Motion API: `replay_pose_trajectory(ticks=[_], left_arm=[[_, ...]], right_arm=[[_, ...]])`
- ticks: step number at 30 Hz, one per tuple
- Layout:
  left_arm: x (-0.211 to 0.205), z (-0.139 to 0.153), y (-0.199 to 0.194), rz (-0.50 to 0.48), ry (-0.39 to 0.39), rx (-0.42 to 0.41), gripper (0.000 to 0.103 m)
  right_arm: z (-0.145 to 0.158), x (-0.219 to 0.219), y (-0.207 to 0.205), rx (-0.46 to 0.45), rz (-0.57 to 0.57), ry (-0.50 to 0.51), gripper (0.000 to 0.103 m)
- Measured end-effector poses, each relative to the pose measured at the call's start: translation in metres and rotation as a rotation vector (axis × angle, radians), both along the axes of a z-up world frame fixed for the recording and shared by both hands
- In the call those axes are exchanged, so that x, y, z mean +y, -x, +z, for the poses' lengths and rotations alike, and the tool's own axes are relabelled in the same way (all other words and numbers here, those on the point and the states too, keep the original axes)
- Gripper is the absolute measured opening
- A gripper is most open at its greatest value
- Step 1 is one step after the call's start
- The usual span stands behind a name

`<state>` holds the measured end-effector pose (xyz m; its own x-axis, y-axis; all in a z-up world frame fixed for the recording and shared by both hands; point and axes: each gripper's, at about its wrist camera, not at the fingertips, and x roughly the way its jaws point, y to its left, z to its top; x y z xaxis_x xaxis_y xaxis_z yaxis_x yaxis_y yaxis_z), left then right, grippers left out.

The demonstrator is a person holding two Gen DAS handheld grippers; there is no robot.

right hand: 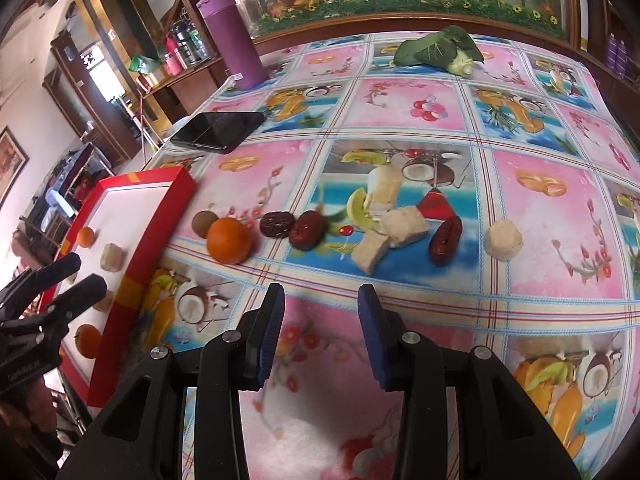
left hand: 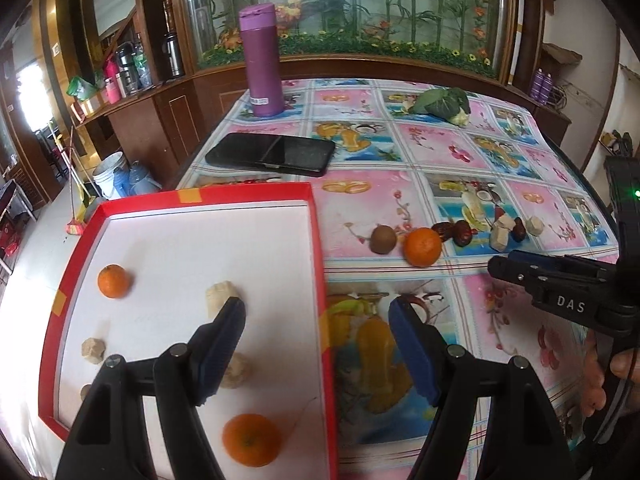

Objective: Organize fruits
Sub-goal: 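Move both grippers back toward the remaining items on the table, then grasp an orange with the left gripper while the right grasps a square beige cake, then carry the orange and square cake over the red tray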

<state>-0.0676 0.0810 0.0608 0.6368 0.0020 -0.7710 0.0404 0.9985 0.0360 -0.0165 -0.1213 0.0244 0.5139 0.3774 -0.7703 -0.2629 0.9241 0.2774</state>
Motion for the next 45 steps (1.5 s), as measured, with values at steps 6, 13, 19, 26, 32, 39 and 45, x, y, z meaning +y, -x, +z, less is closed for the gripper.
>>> replay_pose_trajectory(ticks=[6, 13, 19, 26, 32, 39, 45], left_arm=[[-0.022, -0.005, -0.012, -0.049, 0.009, 0.022, 0.076], [-0.04, -0.013, -0.029, -0.101, 0.029, 0.049, 0.059], [-0.053, -0.022, -0.042, -0.131, 0.051, 0.082, 0.049], [-0.066, -0.031, -0.06, -0.138, 0.07, 0.109, 0.046], [-0.075, -0.037, -0.074, -0.133, 0.074, 0.123, 0.041], [-0.074, -0.04, -0.08, -0.122, 0.074, 0.11, 0.035], [-0.072, -0.029, -0.07, -0.128, 0.081, 0.077, 0.035]], right_arm=[[-0.003, -0.003, -0.012, 0.0, -0.036, -0.008, 0.037], [-0.003, -0.003, -0.021, -0.027, -0.067, 0.032, 0.031], [-0.005, -0.006, -0.022, -0.05, -0.074, 0.054, 0.023], [-0.006, -0.02, -0.025, -0.027, -0.079, -0.026, 0.019], [-0.003, -0.035, -0.025, -0.025, -0.104, -0.076, 0.019], [0.003, -0.039, -0.024, -0.041, -0.104, -0.104, 0.019], [0.009, -0.038, -0.019, -0.074, -0.092, -0.127, 0.019]])
